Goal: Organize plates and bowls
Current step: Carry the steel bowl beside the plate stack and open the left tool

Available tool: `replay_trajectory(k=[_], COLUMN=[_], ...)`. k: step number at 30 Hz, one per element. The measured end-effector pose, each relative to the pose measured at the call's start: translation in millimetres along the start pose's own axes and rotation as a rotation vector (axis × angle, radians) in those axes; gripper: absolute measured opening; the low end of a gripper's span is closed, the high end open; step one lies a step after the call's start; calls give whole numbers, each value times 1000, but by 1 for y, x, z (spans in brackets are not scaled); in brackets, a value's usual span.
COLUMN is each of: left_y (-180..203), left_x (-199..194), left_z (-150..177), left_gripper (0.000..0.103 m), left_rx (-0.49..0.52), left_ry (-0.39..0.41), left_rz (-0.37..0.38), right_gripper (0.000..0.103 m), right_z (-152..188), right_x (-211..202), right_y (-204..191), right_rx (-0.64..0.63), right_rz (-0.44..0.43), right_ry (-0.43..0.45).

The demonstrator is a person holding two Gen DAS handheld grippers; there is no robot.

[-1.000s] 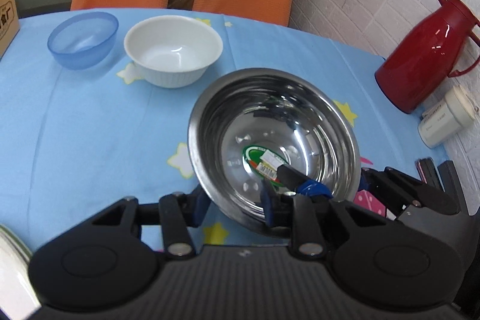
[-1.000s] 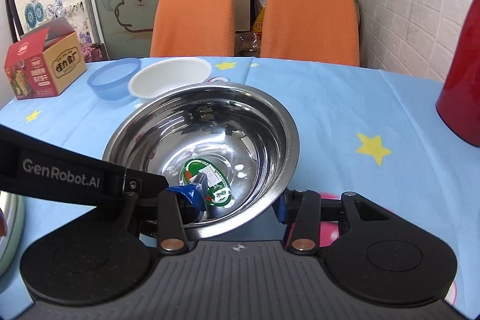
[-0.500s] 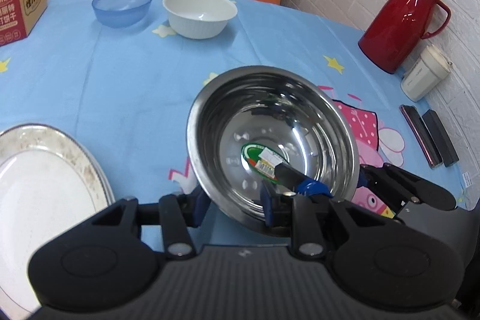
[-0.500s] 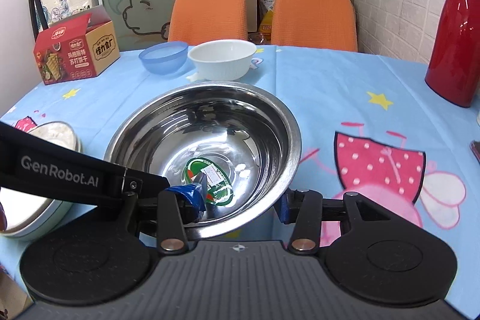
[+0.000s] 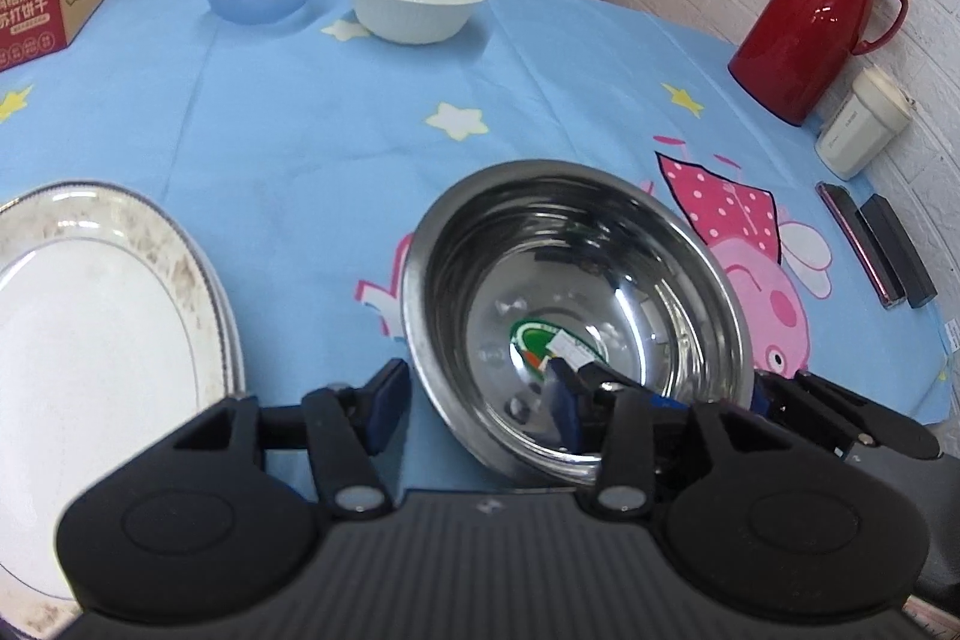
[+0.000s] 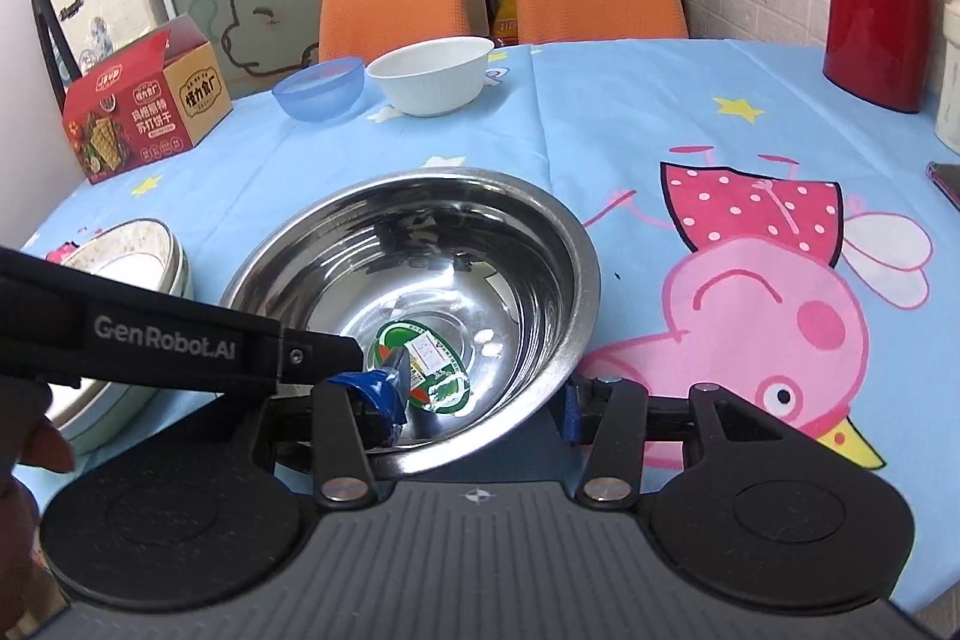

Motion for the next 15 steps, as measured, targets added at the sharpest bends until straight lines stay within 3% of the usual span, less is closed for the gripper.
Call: replay_trajectory(k=[1,11,14,15], left_y=[0,8,9,8], left_x=[-1,-25,-34,-39], left_z=[0,-1,-3,-4], left_gripper=[68,75,84,93], left_rx=[-8,17,13,11], left_ry=[-3,46,58,67], left_rz=[19,42,61,66], right_gripper=[35,40,42,42], right_z=[1,7,4,2], right_x=[-1,-21,-30,-33], right_y=[-1,8,13,15], right_rx=[9,110,120,120], right_rz=[-5,-4,17,24], right_ry=[3,39,59,67])
Point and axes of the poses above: each gripper's, at about its wrist camera, not at the fingertips, and x roughly the way its jaws point, y to its right, z to its underside, the point moved 10 cm from there along x, roughly the way its jaws point, and after that the axes turned 14 degrees about -z, right-handed, at the moved point
